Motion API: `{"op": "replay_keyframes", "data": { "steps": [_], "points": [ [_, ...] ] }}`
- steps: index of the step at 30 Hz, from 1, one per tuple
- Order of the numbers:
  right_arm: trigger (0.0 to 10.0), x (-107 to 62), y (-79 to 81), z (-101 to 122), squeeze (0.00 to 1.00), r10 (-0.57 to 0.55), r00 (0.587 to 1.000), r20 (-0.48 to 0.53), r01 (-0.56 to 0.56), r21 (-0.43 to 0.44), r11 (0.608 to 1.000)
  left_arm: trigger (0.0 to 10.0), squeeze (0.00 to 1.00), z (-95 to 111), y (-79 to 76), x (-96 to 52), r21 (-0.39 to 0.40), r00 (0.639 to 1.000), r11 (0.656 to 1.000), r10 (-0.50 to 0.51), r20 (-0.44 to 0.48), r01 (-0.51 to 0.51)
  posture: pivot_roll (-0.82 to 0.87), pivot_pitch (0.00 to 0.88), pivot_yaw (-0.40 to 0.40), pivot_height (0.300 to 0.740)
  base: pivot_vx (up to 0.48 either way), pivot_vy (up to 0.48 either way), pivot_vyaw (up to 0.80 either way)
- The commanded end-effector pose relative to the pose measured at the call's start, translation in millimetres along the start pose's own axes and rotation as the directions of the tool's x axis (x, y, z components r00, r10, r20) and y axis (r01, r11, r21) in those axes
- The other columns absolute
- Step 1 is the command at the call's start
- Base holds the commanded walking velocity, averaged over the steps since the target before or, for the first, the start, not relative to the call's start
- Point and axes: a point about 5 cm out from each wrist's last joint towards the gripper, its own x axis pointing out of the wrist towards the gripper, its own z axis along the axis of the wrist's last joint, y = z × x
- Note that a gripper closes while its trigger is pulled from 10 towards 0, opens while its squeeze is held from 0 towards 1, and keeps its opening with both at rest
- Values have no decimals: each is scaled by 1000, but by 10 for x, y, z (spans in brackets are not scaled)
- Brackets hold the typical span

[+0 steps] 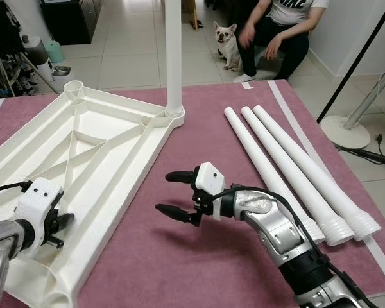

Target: Building children table

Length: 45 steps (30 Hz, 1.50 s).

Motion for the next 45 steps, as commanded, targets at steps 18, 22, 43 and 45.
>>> {"op": "replay_keyframes", "data": {
  "steps": [18, 22, 43, 45],
  "points": [
    [10000, 2, -21, 24, 0, -33, 999, 18, 33, -16, 999, 10000, 0, 229, -324, 95, -497, 1000, 868, -29, -8, 21, 81, 0, 77, 740, 0, 0, 0],
    [10000, 7, -10, 21, 0, -28, 999, 16, 29, -18, 999, 10000, 0, 386, -380, 70, -615, 1000, 788, -13, 1, 11, 87, 0, 74, 740, 0, 0, 0],
    [10000, 27, 2, 7, 0, -30, 999, 11, 30, -22, 999, 10000, 0, 569, -606, 65, -275, 996, 959, 77, 36, -64, 85, 0, 72, 740, 0, 0, 0],
    [10000, 26, 2, 6, 0, -31, 999, 10, 31, -22, 999, 10000, 0, 538, -609, 76, -244, 995, 966, 92, 27, -82, 85, 0, 72, 740, 0, 0, 0]
  ]
}}
